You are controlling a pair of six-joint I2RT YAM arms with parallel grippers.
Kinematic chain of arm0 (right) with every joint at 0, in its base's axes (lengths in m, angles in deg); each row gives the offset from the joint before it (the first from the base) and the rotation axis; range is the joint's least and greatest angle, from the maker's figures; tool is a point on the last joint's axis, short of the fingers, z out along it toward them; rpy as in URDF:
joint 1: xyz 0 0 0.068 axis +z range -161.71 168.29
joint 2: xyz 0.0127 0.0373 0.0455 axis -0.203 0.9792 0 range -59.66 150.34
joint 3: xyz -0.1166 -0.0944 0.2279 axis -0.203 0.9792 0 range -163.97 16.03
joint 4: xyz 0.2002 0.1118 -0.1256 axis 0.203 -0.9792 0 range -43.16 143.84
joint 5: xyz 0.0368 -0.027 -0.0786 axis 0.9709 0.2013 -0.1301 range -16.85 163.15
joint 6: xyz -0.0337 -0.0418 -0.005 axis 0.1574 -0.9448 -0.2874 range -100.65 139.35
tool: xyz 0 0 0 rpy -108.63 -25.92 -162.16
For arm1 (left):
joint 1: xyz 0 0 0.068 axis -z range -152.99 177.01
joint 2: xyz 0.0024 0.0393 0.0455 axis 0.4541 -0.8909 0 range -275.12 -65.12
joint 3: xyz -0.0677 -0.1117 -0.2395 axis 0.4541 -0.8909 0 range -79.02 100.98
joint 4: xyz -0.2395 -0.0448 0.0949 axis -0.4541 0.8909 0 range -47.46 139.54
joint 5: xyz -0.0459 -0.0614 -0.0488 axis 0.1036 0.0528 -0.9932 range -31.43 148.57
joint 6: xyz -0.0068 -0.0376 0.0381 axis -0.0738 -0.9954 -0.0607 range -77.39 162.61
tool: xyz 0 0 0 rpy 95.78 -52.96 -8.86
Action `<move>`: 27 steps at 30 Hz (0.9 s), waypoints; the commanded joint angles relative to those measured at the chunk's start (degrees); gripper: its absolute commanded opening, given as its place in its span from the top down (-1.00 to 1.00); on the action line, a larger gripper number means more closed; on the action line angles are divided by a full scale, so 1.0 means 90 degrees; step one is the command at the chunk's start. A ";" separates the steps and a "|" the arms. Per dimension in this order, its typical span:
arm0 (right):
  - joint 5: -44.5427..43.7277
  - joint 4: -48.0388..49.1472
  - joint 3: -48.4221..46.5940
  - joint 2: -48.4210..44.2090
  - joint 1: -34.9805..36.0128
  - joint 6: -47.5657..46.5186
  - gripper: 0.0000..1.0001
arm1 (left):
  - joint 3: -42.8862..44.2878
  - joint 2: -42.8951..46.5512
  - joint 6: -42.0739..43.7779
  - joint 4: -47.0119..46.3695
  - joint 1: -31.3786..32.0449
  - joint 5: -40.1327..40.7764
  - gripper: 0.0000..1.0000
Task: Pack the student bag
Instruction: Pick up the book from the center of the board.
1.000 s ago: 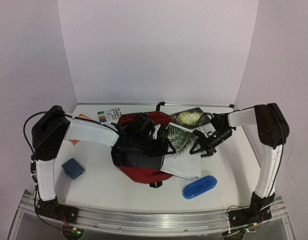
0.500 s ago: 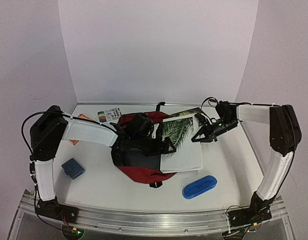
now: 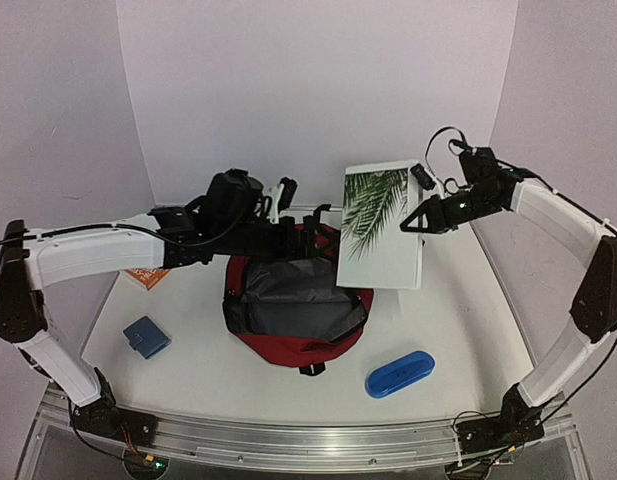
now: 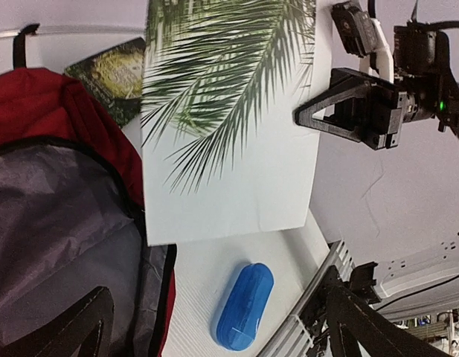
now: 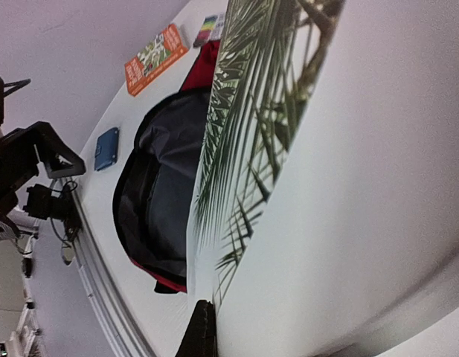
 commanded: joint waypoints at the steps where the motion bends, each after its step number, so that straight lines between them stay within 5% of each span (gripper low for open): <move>1: -0.1521 0.0108 -0.0668 -0.0857 0.0327 -0.0651 1.00 | -0.0153 0.1031 0.0135 0.0621 -0.0123 0.0644 -0.99; 7: -0.4496 0.0623 -0.0658 -0.1412 0.1174 -0.2008 1.00 | -0.0243 0.1808 0.0026 0.0766 -0.0216 0.0866 -0.99; 11: -0.6572 0.2273 0.0476 -0.2075 0.1972 -0.3496 1.00 | -0.0076 0.1930 0.0058 0.0835 -0.0237 0.0645 -0.99; 15: -0.7650 0.3851 0.1712 -0.2634 0.2518 -0.5316 1.00 | 0.0157 0.1947 0.0240 0.0862 -0.0352 0.0084 -0.99; 20: -0.7501 0.5612 0.2770 -0.3287 0.2675 -0.7742 1.00 | 0.0534 0.1966 0.0664 0.1208 -0.0431 -0.0415 -0.99; 27: -0.5651 0.7745 0.4705 -0.4534 0.2727 -1.0261 1.00 | 0.0788 0.1972 0.1081 0.1641 -0.0548 -0.1189 -0.99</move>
